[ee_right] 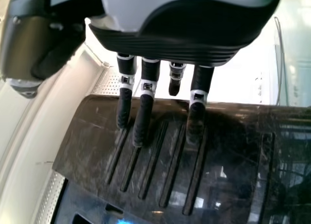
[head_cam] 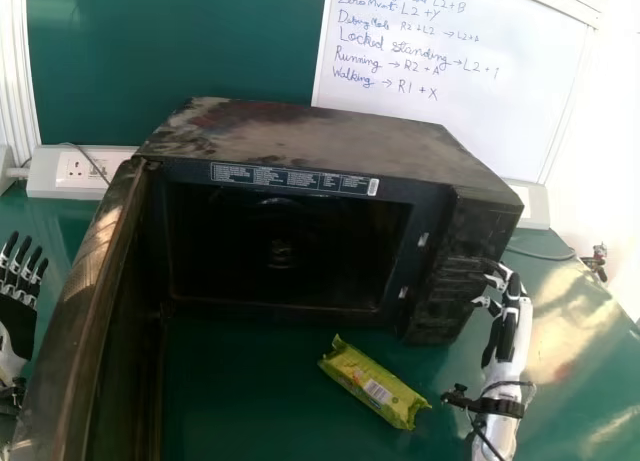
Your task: Put biscuit inside oven
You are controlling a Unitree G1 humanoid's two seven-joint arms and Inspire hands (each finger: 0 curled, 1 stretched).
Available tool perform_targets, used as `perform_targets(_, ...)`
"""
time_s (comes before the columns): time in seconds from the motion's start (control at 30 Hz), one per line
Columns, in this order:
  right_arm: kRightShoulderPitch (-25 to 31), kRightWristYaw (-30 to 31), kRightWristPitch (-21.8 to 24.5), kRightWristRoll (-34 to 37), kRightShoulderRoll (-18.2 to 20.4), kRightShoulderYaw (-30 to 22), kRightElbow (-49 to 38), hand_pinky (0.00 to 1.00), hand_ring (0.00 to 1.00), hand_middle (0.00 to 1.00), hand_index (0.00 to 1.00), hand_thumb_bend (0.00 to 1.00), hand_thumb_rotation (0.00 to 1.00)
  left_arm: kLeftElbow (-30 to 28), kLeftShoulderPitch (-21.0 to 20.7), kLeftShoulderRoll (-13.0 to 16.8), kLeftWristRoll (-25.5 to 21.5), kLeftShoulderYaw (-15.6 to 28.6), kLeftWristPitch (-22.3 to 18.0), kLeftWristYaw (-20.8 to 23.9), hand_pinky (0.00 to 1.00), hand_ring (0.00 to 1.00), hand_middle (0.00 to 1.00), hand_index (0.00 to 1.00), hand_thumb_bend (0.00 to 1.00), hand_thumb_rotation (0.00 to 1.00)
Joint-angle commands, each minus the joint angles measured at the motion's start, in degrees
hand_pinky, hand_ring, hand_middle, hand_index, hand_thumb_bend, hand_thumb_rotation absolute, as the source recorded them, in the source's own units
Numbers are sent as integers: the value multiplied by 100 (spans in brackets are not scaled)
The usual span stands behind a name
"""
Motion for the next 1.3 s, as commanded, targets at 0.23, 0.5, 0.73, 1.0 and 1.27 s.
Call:
perform_targets(0.23,619,-167,-94,-542,-338,332,-217,27,36,53,70,87,100,156,257,-202,-8,-11,4,16,100,78,83,98,0,0)
perform_targets(0.5,927,-269,54,-1127,-811,694,-1027,33,40,56,71,94,93,146,257,-220,14,-14,-29,36,97,77,83,98,0,0)
perform_targets(0.73,1412,8,836,-1389,-1229,979,-2343,42,50,60,74,95,77,131,250,-228,-14,-26,-7,60,94,77,83,97,0,0)
perform_targets(1.0,1948,177,1966,-1744,-1469,1043,-3730,40,50,64,77,94,69,181,240,-212,-14,-15,-28,33,92,76,82,97,0,0)
perform_targets(1.27,2478,309,3442,-2563,-1664,1072,-5308,49,59,69,79,98,66,190,225,-222,-19,-11,-42,1,88,75,81,97,0,0)
